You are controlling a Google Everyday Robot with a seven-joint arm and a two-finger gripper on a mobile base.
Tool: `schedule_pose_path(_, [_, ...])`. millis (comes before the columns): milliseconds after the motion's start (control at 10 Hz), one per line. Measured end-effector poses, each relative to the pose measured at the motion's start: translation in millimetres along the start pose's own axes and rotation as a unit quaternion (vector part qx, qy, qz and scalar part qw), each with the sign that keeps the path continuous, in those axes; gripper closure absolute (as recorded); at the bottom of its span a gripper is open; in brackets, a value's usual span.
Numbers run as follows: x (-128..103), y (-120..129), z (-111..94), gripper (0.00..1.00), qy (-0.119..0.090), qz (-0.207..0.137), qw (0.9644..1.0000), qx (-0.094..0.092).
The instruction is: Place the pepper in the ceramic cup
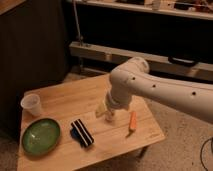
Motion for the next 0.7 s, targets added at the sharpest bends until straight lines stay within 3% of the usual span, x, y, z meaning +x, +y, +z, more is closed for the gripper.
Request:
schedule_pose_path(200, [0.5,35.2,9.5,0.20,-0.009,0.027,0.9994,-0.019])
schedule_pose_path(500, [6.1,58.4,68.8,0.20,-0.042,0.046,0.9972,-0.040])
schedule_pose_path(700, [9.2,78.0,117.1,0.20,-0.056,0.066,0.9954,-0.040])
